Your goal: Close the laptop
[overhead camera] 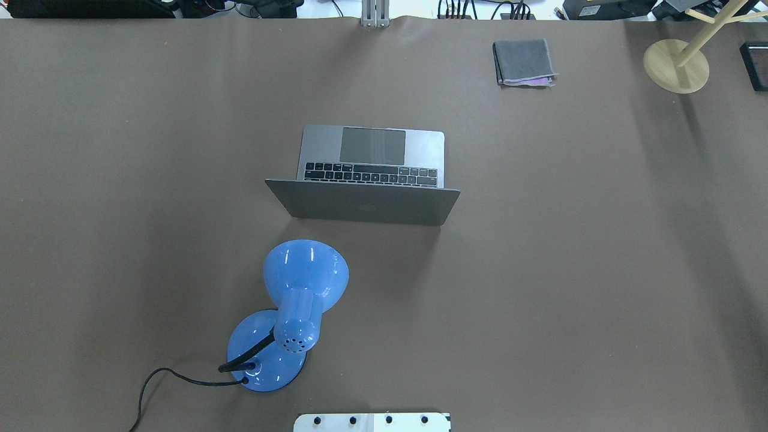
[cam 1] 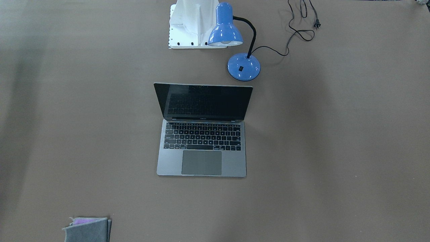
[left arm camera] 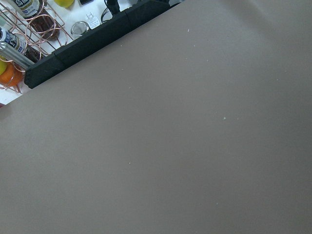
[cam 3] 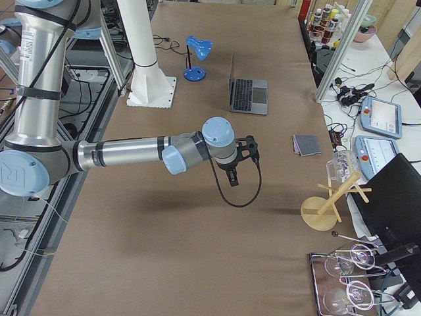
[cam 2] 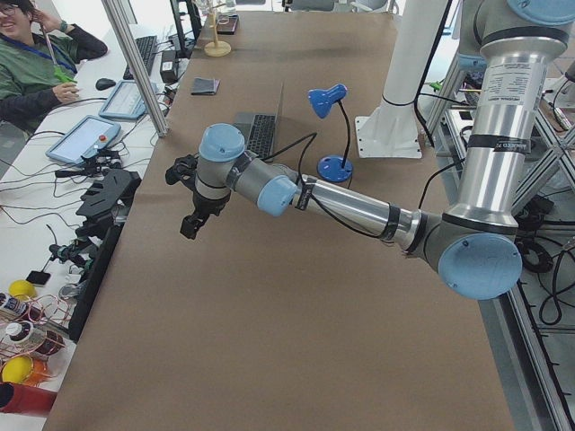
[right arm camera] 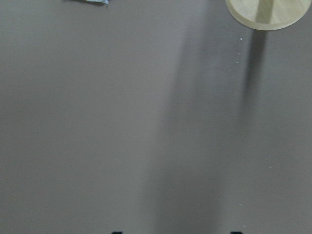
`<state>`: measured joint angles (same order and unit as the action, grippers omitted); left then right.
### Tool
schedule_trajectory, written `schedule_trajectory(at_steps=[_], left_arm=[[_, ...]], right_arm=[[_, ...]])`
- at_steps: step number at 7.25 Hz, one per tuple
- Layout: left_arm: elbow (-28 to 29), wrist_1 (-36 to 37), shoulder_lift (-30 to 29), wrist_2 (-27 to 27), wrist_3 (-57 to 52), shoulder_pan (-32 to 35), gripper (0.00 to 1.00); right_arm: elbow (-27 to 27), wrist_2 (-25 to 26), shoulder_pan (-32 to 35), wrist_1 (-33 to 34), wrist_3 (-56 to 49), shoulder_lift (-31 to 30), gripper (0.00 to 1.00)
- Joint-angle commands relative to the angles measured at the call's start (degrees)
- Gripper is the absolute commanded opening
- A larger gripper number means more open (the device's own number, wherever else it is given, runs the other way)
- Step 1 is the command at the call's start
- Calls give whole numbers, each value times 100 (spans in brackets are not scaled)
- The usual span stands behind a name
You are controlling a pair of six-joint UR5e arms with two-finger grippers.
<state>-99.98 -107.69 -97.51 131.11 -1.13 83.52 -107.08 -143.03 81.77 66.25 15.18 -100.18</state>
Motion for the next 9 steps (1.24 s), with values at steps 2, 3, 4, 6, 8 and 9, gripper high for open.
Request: schedule_trajectory(at_steps=[2,3,4,6,8,9], left_arm=[[22,-1199,21,98,1549,-808,0],[-4,-1454,13,282,2189,-1107,0],[22,-1953,-5,710,3309,-1379,0],[5,-2684,4,1423,5263,-1907,0],[65,-3895,-136,1418,6794,-2610,0],[49,-3926,-276,1409,6966,-2700,0]], right_arm=[[-14,-111,-1152,-1979,2686,16,0],[-14,-93,-1355,-2185,2840,16,0],[-267,89,-1548,-2204,3216,25,0],[-829,476,-2197,-2204,4269,16,0],[-1365,1343,-3066,-2204,5314,129,0],[-1420,1844,-3584,-2204,5877,435,0]])
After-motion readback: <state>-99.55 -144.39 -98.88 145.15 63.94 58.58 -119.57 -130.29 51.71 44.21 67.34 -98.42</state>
